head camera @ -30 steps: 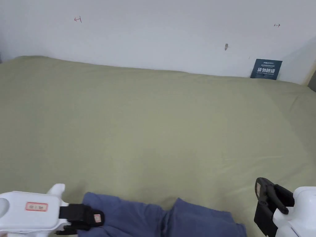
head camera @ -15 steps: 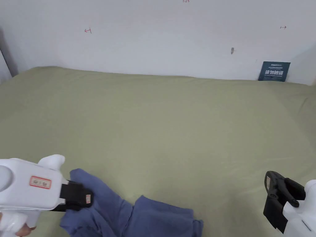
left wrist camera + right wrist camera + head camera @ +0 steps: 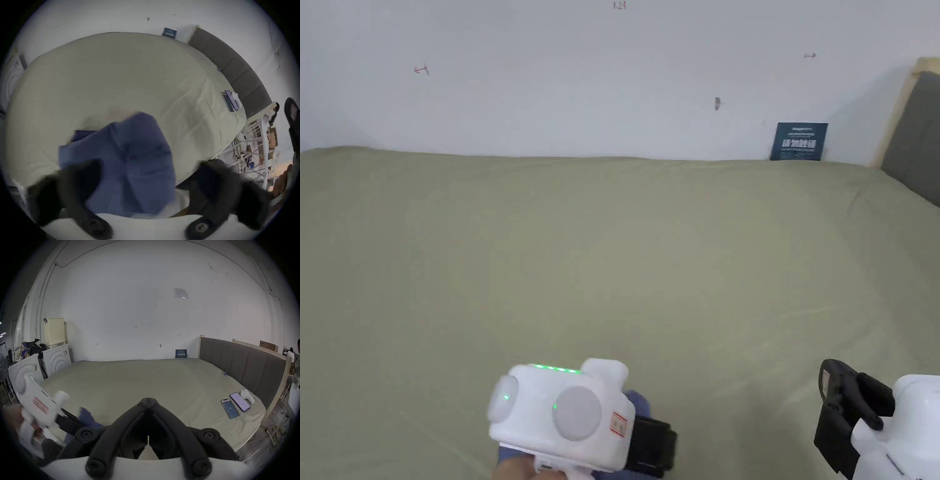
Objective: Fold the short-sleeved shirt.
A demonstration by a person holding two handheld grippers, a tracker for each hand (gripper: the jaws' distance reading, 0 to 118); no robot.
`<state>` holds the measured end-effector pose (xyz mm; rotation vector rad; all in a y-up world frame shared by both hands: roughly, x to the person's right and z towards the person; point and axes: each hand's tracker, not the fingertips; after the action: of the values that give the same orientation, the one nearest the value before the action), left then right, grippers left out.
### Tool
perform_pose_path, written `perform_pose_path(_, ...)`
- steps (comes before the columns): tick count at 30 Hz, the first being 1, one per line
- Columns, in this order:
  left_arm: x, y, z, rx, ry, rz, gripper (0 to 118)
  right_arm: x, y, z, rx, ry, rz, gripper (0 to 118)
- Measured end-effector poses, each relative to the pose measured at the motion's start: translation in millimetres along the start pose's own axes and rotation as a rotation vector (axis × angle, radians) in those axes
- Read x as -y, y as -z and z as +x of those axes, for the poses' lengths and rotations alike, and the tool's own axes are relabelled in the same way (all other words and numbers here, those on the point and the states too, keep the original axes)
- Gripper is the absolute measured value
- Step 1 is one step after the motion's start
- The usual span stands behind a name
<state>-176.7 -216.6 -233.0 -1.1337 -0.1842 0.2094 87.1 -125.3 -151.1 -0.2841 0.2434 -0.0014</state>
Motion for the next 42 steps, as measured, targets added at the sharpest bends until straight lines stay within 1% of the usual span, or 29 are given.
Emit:
perform_pose_path(2,0.3,3.2,-1.0,-0.002,-0.03,0.018,110,0.3,-3.5,6.1,0.013,0.005,0.0,1)
perform_pose_path(3,-0.4,-0.9,-4.4,0.02,-0.076,0.022,108,0.3,-4.9,9.4,0.019,0.009,0.002,1)
perform_pose_path(4,0.3,-7.3,-11.2,0.06,-0.104,0.04,101,0.5,-5.5,12.1,0.029,0.01,0.003,1)
perform_pose_path(5,1.7,-16.6,-19.1,0.088,-0.133,0.067,80,0.6,-5.0,13.7,0.034,0.012,0.002,1)
perform_pose_path(6,3.9,-25.7,-27.5,0.121,-0.159,0.106,49,0.9,-3.7,15.3,0.038,0.015,0.0,1)
perform_pose_path(7,5.2,-37.3,-35.4,0.175,-0.178,0.147,15,1.8,-1.5,16.1,0.039,0.024,-0.001,1)
perform_pose_path(8,5.9,-41.1,-43.7,0.226,-0.208,0.164,1,2.6,1.1,16.0,0.037,0.032,-0.003,1)
perform_pose_path(12,6.3,-33.0,-60.8,0.314,-0.244,0.116,1,5.9,9.4,9.9,0.018,0.045,-0.025,1)
perform_pose_path(14,9.6,-12.9,-67.1,0.363,-0.278,0.079,1,8.0,10.7,6.1,0.001,0.054,-0.034,1)
perform_pose_path(17,19.0,25.0,-70.9,0.473,-0.355,-0.015,1,11.4,11.6,1.5,-0.009,0.045,-0.051,1)
perform_pose_path(19,34.5,46.9,-67.5,0.486,-0.367,-0.115,1,13.3,12.4,0.9,-0.013,0.041,-0.07,1)
perform_pose_path(22,60.6,75.0,-71.2,0.43,-0.313,-0.18,0,19.2,15.4,0.6,-0.017,0.033,-0.09,1)
perform_pose_path(23,65.2,79.7,-73.8,0.462,-0.333,-0.163,0,21.7,18.3,0.5,-0.02,0.031,-0.103,1)
perform_pose_path(24,66.9,80.3,-75.9,0.527,-0.373,-0.139,0,23.8,20.9,0.3,-0.024,0.034,-0.117,1)
perform_pose_path(28,53.8,62.8,-70.8,0.496,-0.336,-0.136,0,30.0,31.7,-3.5,-0.067,0.066,-0.163,1)
perform_pose_path(30,46.5,41.9,-73.8,0.502,-0.309,-0.1,0,29.8,38.2,-7.0,-0.136,0.093,-0.193,1)
perform_pose_path(32,34.9,11.4,-82.8,0.517,-0.287,-0.045,0,30.0,47.8,-11.7,-0.212,0.138,-0.229,1)
perform_pose_path(33,31.6,-2.7,-89.9,0.506,-0.283,-0.007,0,31.1,54.2,-14.1,-0.269,0.159,-0.257,1)
perform_pose_path(34,29.3,-17.9,-100.1,0.488,-0.278,0.033,0,33.4,63.9,-17.0,-0.348,0.187,-0.299,1)
perform_pose_path(36,26.4,-41.1,-121.2,0.44,-0.279,0.059,0,43.0,86.4,-24.9,-0.49,0.279,-0.412,1)
perform_pose_path(38,28.3,-57.6,-144.3,0.394,-0.267,0.103,0,63.1,113.0,-31.6,-0.676,0.438,-0.507,1)
perform_pose_path(39,28.6,-61.4,-155.0,0.364,-0.27,0.098,0,74.3,125.8,-35.1,-0.746,0.508,-0.552,1)
perform_pose_path(40,29.8,-63.4,-166.4,0.348,-0.276,0.085,0,87.8,141.0,-39.9,-0.817,0.559,-0.608,1)
perform_pose_path(41,32.0,-64.1,-178.2,0.334,-0.292,0.085,0,104.2,157.9,-42.9,-0.864,0.604,-0.654,1)
perform_pose_path(42,34.0,-62.6,-188.4,0.316,-0.308,0.082,0,117.7,169.7,-47.3,-0.879,0.628,-0.701,1)
